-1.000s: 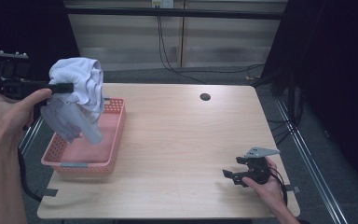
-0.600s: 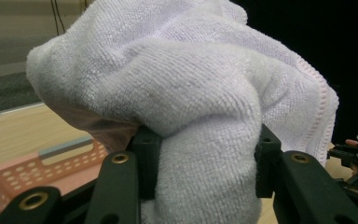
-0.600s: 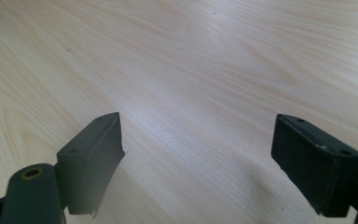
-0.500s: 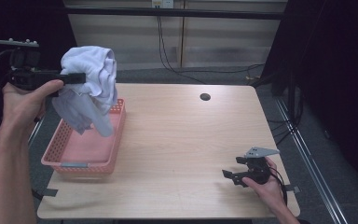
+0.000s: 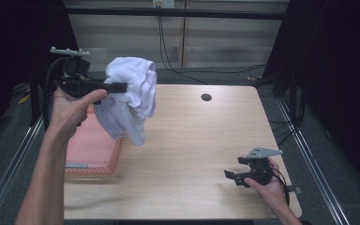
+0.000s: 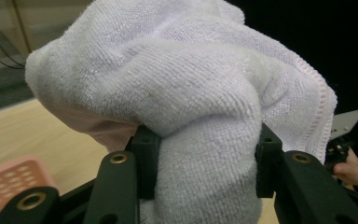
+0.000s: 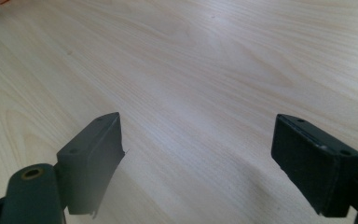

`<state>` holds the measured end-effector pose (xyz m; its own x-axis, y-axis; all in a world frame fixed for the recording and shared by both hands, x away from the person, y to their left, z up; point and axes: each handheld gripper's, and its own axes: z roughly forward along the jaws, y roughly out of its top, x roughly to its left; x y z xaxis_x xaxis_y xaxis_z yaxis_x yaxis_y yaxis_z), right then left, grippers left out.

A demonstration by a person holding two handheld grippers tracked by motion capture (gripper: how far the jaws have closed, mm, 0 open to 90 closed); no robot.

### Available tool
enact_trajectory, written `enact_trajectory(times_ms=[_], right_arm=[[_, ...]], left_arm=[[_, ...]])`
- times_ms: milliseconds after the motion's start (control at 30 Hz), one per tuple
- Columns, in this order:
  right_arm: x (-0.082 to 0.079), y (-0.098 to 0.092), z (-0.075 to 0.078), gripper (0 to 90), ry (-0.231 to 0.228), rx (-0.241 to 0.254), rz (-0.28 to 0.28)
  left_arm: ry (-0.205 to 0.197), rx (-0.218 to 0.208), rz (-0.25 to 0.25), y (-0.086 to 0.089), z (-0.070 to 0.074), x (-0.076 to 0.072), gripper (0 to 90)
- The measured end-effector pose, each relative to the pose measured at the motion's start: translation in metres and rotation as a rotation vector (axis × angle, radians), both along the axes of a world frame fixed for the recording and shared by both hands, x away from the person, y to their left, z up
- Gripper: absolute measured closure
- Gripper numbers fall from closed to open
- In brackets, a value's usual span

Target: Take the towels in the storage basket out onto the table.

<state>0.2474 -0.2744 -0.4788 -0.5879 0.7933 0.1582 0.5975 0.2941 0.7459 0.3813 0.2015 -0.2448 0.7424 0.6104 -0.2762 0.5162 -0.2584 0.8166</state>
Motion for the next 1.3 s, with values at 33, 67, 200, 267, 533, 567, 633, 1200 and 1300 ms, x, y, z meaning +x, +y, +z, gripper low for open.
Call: enact_trajectory(times_ms=[33,67,200,267,533,567,633,1200,1300], right_arm=[[0.000,0.000,0.000,16.3,-0.002,-0.002,0.007],[-0.001,0.000,0.000,16.3,-0.002,-0.003,0.009],[0.000,0.000,0.000,16.3,-0.001,0.000,0.003],[0.000,0.000,0.000,16.3,-0.003,0.001,0.002],[-0.001,-0.001,0.001,16.3,-0.005,0.002,0.006],[-0.001,-0.001,0.001,16.3,-0.005,0.002,0.006],[0.000,-0.001,0.001,16.3,-0.005,0.003,0.005],[-0.001,0.000,0.000,16.4,0.000,-0.002,0.010],[0.000,0.002,-0.001,16.3,0.002,0.000,0.013]], left_arm=[[0.012,0.007,-0.010,-0.008,-0.006,0.001,56.1],[0.019,0.015,-0.017,-0.014,-0.011,0.001,56.1],[0.045,0.033,-0.064,-0.038,-0.027,0.001,55.9],[0.057,0.012,-0.088,-0.048,-0.035,-0.001,55.8],[0.132,0.021,-0.152,-0.088,-0.084,-0.009,54.3],[0.132,0.021,-0.152,-0.088,-0.084,-0.009,53.9],[0.142,0.042,-0.174,-0.099,-0.098,-0.012,53.3],[0.167,0.121,-0.255,-0.143,-0.215,-0.032,45.3],[0.126,0.104,-0.268,-0.146,-0.217,-0.038,35.9]])
